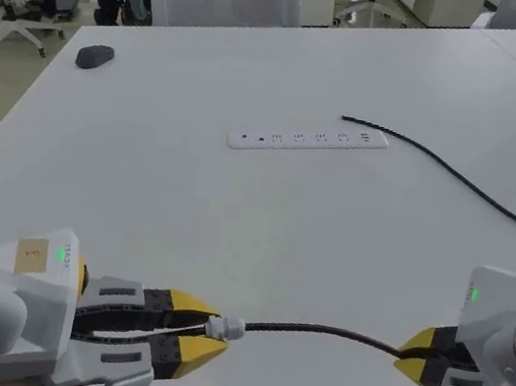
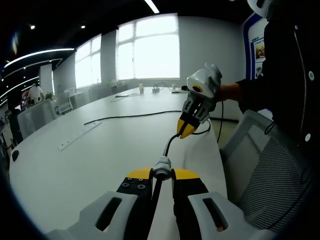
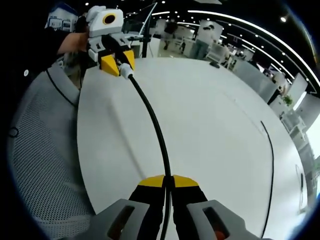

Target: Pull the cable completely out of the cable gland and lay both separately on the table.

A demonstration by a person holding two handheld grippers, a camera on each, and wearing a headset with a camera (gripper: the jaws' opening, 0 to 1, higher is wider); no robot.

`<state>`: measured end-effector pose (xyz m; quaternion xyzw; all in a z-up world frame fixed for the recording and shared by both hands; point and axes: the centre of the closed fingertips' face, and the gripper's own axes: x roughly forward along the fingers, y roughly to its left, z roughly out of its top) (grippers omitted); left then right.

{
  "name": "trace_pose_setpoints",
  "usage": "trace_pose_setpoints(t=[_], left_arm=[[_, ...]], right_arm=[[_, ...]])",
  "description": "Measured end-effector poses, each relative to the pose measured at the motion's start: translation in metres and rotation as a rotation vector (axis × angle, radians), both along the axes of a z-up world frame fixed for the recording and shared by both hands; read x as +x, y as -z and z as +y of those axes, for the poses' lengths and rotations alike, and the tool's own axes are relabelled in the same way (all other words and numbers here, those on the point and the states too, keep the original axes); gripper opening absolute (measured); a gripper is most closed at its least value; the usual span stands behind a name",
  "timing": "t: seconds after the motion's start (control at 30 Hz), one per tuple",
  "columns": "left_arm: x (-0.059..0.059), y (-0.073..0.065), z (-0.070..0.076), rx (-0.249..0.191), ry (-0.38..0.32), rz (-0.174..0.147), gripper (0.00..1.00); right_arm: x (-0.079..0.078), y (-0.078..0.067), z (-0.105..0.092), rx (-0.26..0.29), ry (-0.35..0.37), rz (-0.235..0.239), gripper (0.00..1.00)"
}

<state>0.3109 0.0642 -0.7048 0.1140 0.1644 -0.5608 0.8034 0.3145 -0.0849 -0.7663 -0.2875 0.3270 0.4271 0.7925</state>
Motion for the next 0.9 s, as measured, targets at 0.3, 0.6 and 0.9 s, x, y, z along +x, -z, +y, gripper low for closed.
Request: trace_pose_setpoints(t=[0.3, 0.6, 0.9], left_arm=[[-0.001, 0.004, 0.002, 0.02, 0.004, -0.004, 0.15], [-0.003, 0.002, -0.002, 0.011, 0.01, 0.003, 0.15], [-0.006, 0.001, 0.0, 0.016, 0.016, -0.002, 0.15]], right_arm=[[-0.008, -0.001, 0.013, 0.02, -0.025, 0.065, 0.15], [-0.009, -0.038, 0.093, 0.13, -0.223, 0.008, 0.16], [-0.006, -0.036, 0.132, 0.085, -0.359, -0.02, 0.1]])
